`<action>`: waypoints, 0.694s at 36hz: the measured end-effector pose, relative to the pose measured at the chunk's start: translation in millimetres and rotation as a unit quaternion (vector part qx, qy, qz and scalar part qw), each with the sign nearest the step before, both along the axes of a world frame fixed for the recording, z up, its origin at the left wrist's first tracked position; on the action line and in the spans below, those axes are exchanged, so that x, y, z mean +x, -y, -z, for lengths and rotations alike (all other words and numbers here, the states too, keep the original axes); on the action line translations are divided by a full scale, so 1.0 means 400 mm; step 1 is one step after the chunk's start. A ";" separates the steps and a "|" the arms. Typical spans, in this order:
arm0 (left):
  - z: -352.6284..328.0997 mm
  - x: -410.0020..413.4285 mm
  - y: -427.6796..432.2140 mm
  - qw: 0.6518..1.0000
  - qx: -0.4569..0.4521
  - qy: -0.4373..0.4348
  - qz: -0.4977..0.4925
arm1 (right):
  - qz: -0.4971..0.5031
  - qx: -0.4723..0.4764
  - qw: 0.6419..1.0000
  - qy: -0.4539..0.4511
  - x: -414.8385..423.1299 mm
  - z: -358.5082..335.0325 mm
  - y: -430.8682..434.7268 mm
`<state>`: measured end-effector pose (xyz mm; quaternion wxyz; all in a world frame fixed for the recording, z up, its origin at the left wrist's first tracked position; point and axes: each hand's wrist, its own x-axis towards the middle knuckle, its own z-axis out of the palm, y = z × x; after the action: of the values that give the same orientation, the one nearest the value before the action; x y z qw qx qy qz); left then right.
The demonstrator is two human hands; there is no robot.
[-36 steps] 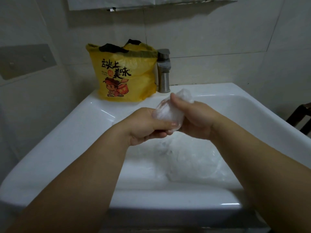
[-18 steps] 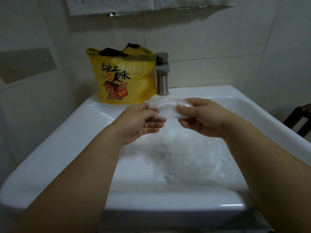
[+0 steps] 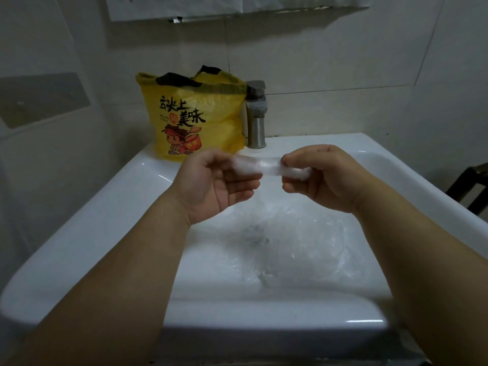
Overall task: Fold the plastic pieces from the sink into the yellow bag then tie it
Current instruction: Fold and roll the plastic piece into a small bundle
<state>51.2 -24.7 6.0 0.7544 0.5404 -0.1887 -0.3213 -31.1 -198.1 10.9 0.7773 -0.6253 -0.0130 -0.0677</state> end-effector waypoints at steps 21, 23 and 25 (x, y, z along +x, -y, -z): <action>0.031 -0.006 0.013 0.945 0.132 0.289 -0.077 | 0.057 -0.173 0.981 -0.070 -0.001 0.012 -0.002; 0.034 -0.007 0.014 0.935 0.140 0.315 -0.087 | 0.067 -0.247 0.965 -0.057 0.003 0.018 -0.003; 0.041 -0.004 0.016 0.922 0.152 0.341 -0.102 | 0.086 -0.325 0.941 -0.041 0.007 0.024 -0.003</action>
<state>49.5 -31.0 -10.2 0.5817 0.7417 -0.3276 -0.0638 -28.4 -197.1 1.3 0.5226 -0.8451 0.0511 -0.1003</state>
